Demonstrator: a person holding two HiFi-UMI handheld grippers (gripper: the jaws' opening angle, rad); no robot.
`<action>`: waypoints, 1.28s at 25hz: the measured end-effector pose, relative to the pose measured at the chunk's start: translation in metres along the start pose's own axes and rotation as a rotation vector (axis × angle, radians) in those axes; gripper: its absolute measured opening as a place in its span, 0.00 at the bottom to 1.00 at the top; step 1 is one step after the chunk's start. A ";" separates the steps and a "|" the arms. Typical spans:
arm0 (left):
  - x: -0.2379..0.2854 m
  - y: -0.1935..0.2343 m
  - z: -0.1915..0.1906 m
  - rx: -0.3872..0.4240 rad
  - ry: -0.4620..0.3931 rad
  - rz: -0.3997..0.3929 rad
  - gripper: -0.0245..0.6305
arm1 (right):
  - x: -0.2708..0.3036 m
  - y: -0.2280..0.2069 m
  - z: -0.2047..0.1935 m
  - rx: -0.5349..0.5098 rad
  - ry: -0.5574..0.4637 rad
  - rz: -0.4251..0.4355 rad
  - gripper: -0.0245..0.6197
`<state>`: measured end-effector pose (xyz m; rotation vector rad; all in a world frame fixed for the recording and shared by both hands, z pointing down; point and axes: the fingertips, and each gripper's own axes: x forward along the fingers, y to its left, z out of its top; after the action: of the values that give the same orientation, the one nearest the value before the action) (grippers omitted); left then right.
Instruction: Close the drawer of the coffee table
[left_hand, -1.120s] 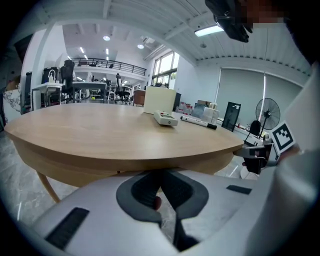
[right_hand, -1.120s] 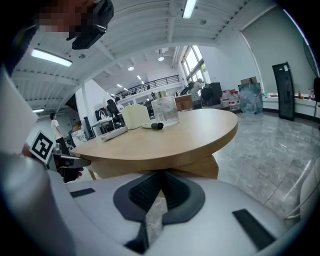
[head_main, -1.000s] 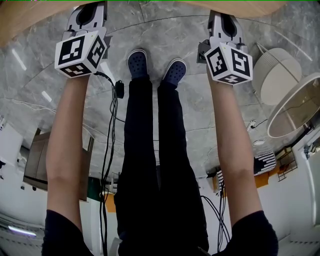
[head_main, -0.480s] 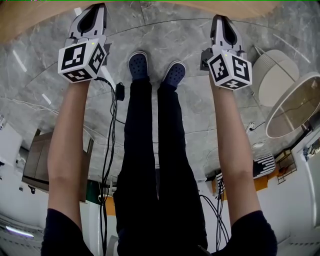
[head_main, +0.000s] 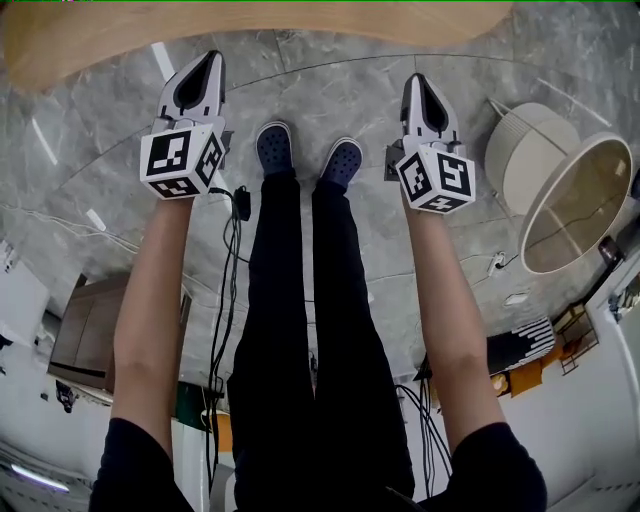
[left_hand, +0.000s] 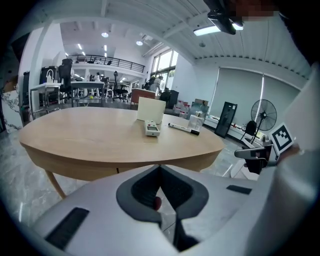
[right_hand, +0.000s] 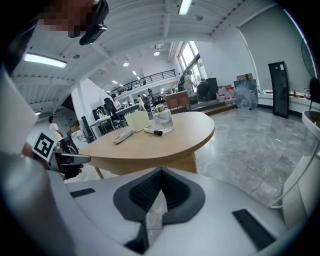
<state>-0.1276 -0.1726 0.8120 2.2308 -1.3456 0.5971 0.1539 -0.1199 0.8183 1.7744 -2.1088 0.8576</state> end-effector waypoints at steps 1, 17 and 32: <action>-0.006 -0.004 0.003 0.004 0.002 -0.004 0.07 | -0.008 0.000 0.001 0.001 0.005 -0.002 0.08; -0.117 -0.051 0.051 0.007 0.025 -0.007 0.07 | -0.131 0.028 0.049 -0.008 0.042 0.041 0.08; -0.232 -0.088 0.119 -0.032 -0.023 0.032 0.07 | -0.227 0.061 0.115 -0.004 0.072 0.073 0.08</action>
<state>-0.1326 -0.0450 0.5680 2.2011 -1.3949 0.5592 0.1667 0.0018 0.5865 1.6487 -2.1394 0.9209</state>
